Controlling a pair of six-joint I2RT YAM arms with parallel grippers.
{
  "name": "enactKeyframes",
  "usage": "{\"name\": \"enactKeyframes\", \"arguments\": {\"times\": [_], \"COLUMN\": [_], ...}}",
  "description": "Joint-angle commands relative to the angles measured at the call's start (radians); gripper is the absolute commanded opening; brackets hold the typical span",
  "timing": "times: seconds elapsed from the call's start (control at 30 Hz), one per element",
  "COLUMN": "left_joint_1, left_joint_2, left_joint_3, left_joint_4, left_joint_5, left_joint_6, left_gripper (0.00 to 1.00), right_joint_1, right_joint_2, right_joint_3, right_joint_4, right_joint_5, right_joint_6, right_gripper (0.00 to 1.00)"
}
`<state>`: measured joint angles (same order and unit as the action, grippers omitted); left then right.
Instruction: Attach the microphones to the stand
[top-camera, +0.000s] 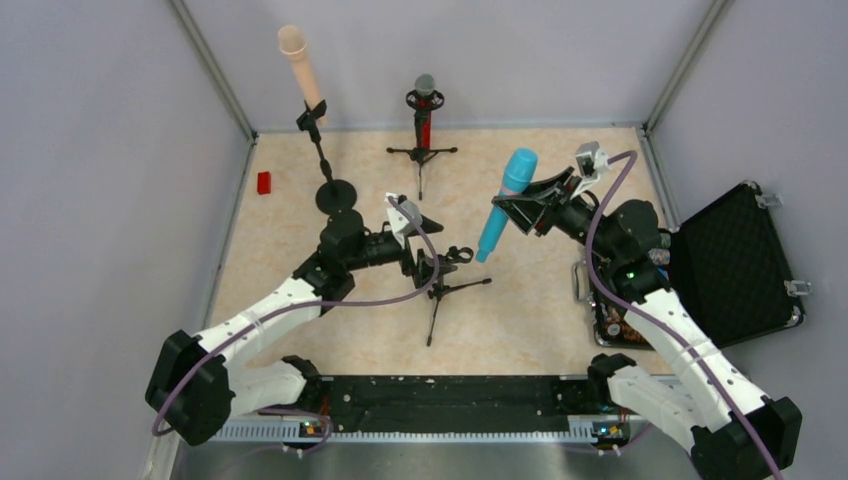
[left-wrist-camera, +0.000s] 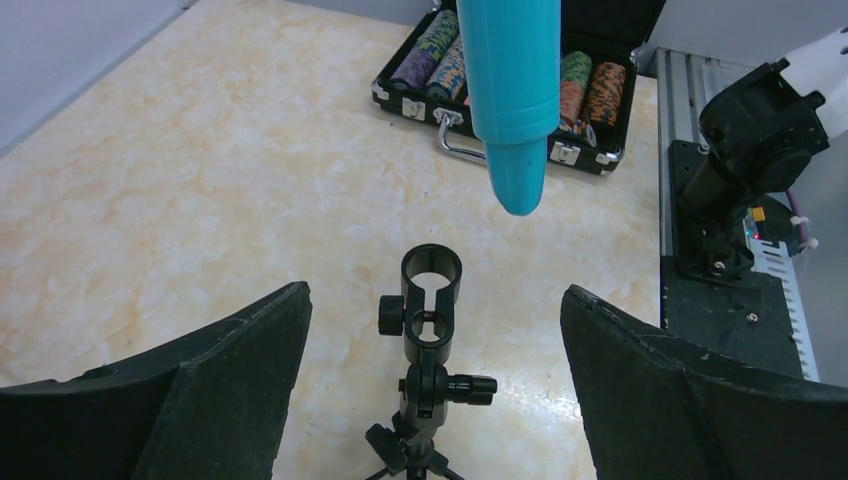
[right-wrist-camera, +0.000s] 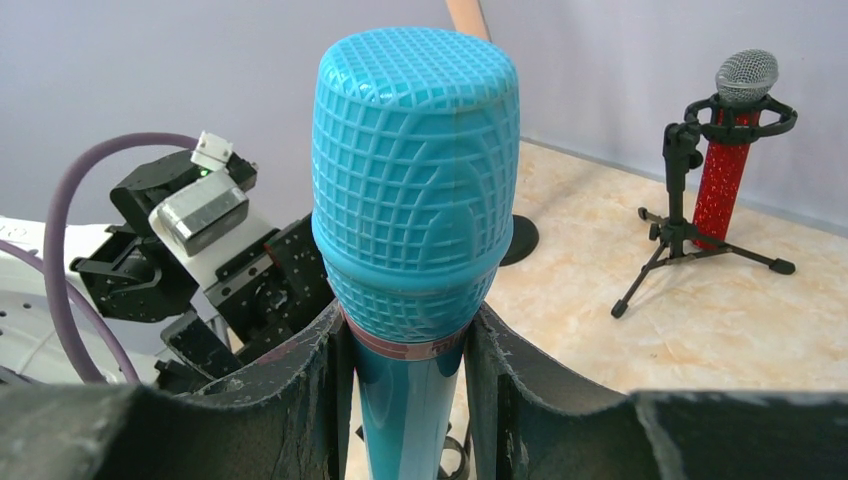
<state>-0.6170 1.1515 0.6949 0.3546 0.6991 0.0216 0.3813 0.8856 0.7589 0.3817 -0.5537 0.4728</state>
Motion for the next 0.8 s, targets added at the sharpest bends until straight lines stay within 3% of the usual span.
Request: {"name": "enactKeyframes", "arguments": {"times": [0.0, 0.2, 0.77], "left_joint_1": [-0.003, -0.001, -0.004], "left_joint_2": [-0.059, -0.105, -0.039], "left_joint_3": [-0.030, -0.064, -0.016], "left_joint_4": [0.108, 0.105, 0.010], "left_joint_5": [-0.082, -0.131, -0.055], "left_joint_6": [-0.061, -0.051, 0.048], "left_gripper": [0.99, 0.99, 0.98], "right_joint_1": [-0.004, -0.004, -0.003], "right_joint_2": [-0.015, -0.021, 0.059], "right_joint_3": [0.007, 0.003, 0.007], "right_joint_4": [0.051, 0.051, 0.135], "right_joint_5": [-0.016, -0.014, -0.029], "right_joint_6": [0.004, 0.006, 0.031], "right_gripper": [0.00, 0.00, 0.00]}}
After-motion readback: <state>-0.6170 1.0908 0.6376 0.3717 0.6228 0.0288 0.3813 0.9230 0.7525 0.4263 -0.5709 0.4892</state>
